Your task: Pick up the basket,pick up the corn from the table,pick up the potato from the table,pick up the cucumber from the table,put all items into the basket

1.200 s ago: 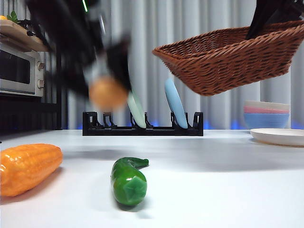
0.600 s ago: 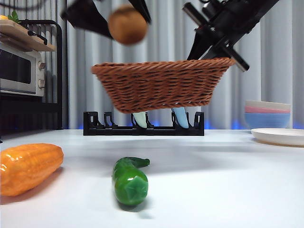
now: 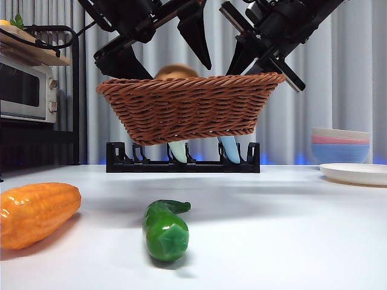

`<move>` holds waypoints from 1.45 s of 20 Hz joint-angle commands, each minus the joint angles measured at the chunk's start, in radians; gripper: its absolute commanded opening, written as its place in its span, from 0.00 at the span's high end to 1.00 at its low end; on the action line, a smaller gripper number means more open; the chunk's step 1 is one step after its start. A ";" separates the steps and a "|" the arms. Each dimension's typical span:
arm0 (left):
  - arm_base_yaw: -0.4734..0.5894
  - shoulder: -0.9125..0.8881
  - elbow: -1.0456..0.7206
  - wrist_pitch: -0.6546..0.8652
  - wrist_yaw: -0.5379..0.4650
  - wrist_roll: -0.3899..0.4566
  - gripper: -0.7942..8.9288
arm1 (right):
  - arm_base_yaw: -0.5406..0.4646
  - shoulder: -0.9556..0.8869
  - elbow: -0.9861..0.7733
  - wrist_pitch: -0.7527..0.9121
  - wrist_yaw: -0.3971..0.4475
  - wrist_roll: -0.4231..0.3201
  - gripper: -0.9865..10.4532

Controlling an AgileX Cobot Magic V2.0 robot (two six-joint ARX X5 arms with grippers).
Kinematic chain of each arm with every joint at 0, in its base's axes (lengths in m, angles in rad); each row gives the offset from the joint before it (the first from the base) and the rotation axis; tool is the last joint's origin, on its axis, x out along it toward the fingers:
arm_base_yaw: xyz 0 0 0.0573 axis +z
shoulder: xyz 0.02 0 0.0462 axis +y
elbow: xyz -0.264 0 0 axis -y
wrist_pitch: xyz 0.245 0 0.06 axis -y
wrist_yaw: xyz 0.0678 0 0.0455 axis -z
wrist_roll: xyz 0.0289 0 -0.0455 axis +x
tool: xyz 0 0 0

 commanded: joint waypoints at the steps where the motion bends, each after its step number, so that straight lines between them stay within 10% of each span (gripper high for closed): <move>1: -0.004 -0.018 0.017 -0.021 0.034 0.005 0.33 | 0.000 -0.003 0.009 0.015 -0.012 0.013 0.92; 9: -0.011 -0.338 0.228 -0.570 0.028 0.066 0.33 | -0.080 -0.003 0.009 0.031 -0.013 0.011 0.92; 13: -0.030 -0.396 0.199 -0.966 -0.231 0.031 0.33 | -0.111 -0.003 0.009 0.032 -0.013 0.005 0.92; 21: -0.160 -0.417 -0.314 -0.576 -0.235 -0.201 0.33 | -0.116 -0.003 0.009 0.037 -0.013 -0.010 0.92; 29: -0.098 -0.198 -0.446 -0.345 -0.243 -0.219 0.34 | -0.116 -0.003 0.009 0.037 -0.013 -0.016 0.92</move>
